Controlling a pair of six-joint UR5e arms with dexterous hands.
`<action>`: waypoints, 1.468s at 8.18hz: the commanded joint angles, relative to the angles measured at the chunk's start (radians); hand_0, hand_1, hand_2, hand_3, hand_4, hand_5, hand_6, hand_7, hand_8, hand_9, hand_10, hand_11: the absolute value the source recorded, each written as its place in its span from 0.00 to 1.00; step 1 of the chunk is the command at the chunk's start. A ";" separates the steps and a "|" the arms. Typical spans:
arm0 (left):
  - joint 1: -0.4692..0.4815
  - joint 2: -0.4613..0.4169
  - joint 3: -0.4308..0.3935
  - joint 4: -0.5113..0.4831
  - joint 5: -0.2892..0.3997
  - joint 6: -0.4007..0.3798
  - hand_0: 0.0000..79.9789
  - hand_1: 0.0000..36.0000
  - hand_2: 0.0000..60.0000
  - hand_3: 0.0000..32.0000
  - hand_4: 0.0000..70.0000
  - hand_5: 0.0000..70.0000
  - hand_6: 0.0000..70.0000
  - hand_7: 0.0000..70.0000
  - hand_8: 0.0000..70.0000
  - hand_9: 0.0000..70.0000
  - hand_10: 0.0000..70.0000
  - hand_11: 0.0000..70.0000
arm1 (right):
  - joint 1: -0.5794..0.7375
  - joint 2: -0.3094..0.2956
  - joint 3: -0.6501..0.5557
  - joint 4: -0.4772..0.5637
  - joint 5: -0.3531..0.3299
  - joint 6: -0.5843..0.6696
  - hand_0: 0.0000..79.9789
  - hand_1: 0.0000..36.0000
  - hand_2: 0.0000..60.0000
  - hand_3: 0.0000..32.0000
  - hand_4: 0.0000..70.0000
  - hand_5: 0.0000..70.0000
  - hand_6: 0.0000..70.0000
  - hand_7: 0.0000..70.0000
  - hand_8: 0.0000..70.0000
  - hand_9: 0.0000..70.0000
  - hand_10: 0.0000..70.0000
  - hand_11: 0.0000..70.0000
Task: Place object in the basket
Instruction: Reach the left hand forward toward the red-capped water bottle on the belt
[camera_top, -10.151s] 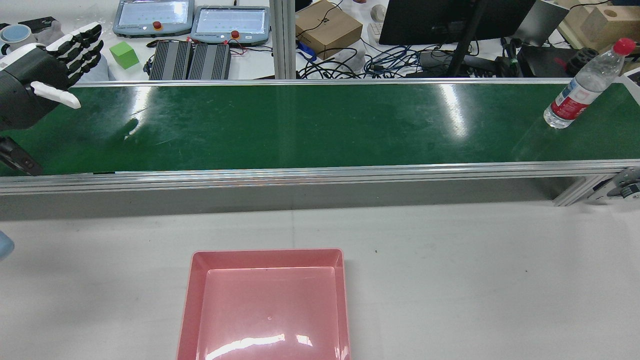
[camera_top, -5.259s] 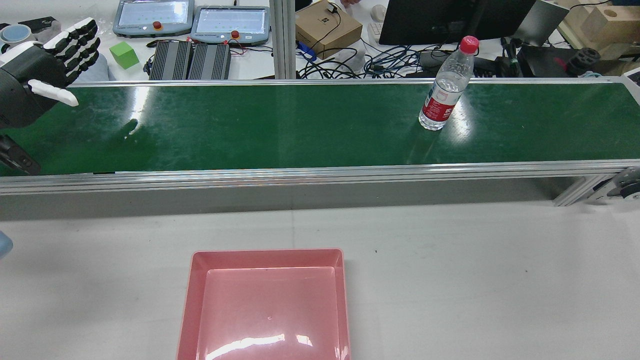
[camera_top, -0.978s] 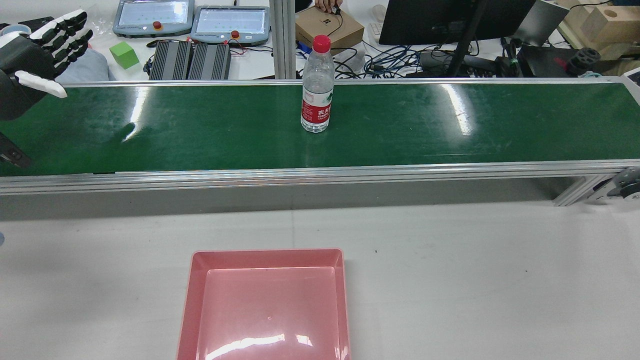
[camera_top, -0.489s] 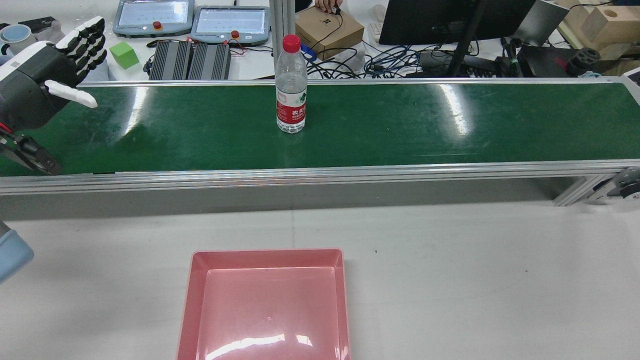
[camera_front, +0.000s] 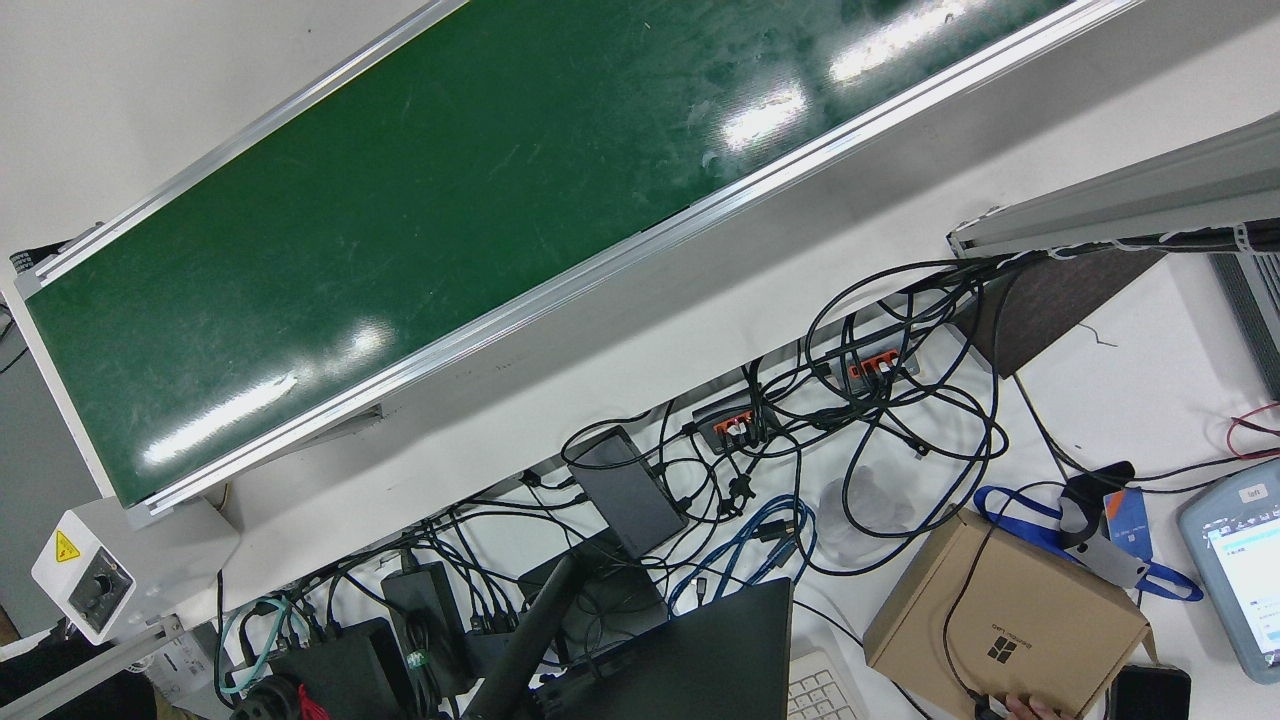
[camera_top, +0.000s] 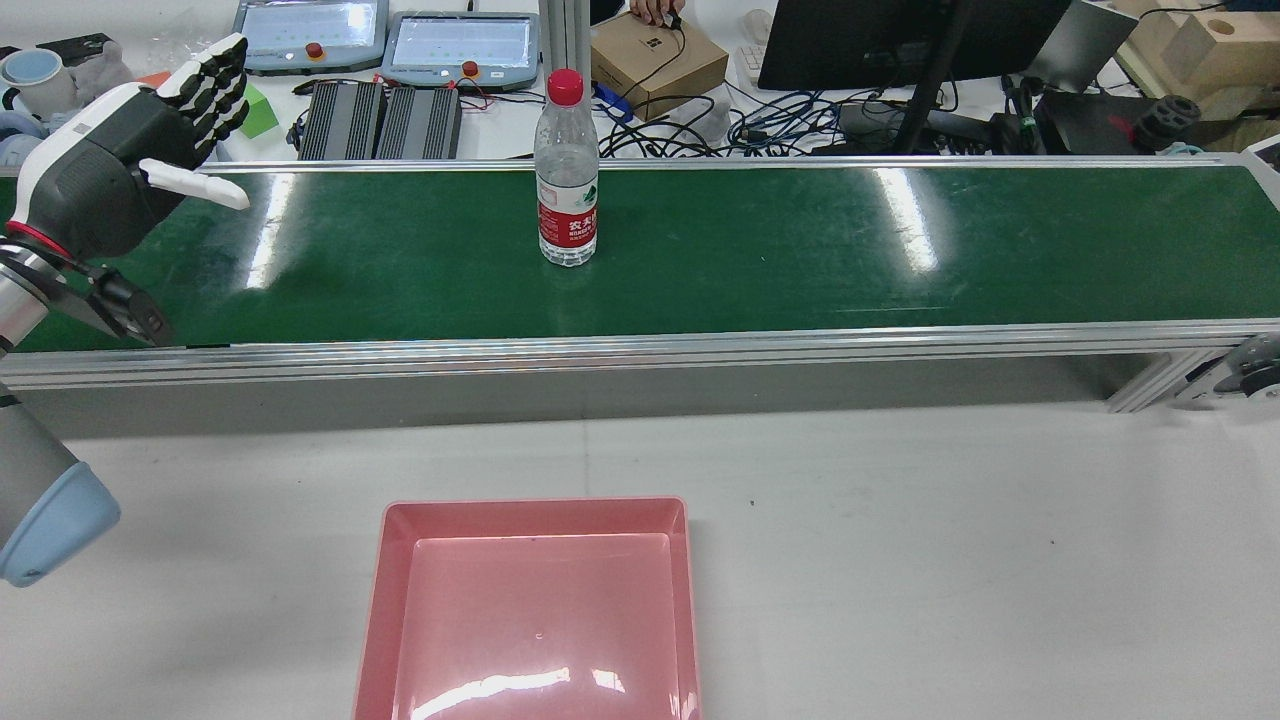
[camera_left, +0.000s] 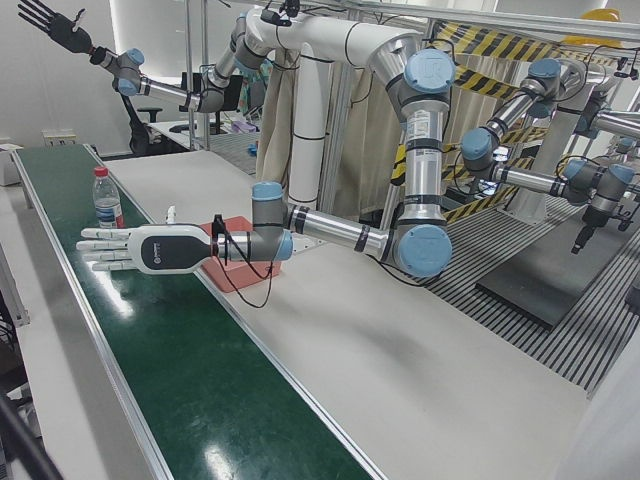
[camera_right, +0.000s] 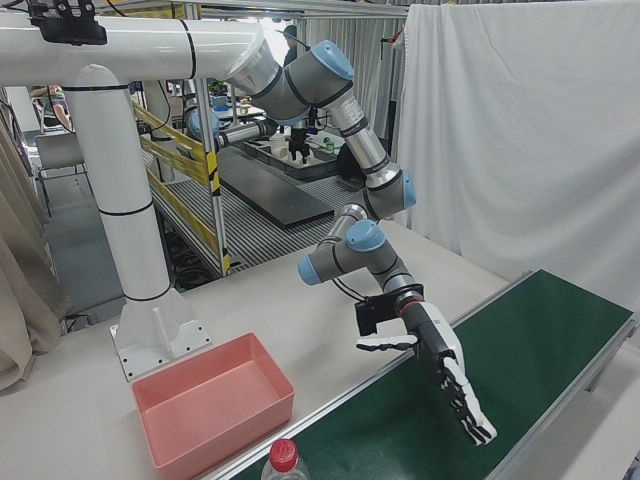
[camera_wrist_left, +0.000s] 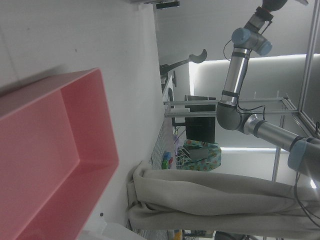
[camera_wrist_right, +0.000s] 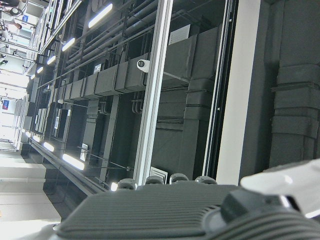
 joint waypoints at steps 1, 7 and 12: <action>0.080 -0.029 -0.007 0.015 -0.097 0.019 0.72 0.25 0.00 0.01 0.05 0.16 0.00 0.00 0.06 0.04 0.03 0.07 | 0.000 0.000 0.000 0.000 0.000 0.000 0.00 0.00 0.00 0.00 0.00 0.00 0.00 0.00 0.00 0.00 0.00 0.00; 0.078 -0.039 0.020 -0.049 -0.101 0.099 0.69 0.21 0.00 0.00 0.05 0.17 0.02 0.00 0.07 0.06 0.02 0.05 | 0.000 0.000 0.000 0.000 0.000 0.000 0.00 0.00 0.00 0.00 0.00 0.00 0.00 0.00 0.00 0.00 0.00 0.00; 0.078 -0.089 0.097 -0.066 -0.085 0.113 0.70 0.25 0.00 0.00 0.04 0.16 0.01 0.00 0.04 0.05 0.00 0.03 | 0.000 0.000 0.000 -0.002 0.000 0.000 0.00 0.00 0.00 0.00 0.00 0.00 0.00 0.00 0.00 0.00 0.00 0.00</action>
